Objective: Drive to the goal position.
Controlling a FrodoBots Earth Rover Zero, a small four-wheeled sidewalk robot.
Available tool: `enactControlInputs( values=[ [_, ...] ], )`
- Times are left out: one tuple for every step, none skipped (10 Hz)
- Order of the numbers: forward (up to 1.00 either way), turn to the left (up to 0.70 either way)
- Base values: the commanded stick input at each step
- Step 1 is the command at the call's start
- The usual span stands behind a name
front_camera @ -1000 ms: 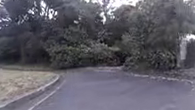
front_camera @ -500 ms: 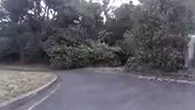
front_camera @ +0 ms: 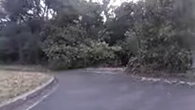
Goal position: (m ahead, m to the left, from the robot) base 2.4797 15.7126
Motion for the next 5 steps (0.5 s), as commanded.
enactControlInputs(
  values=[
    [0.7, 0.14],
    [0.7, 0.14],
    [0.7, 0.0],
    [0.7, 0.0],
    [0.7, 0.0]
  ],
)
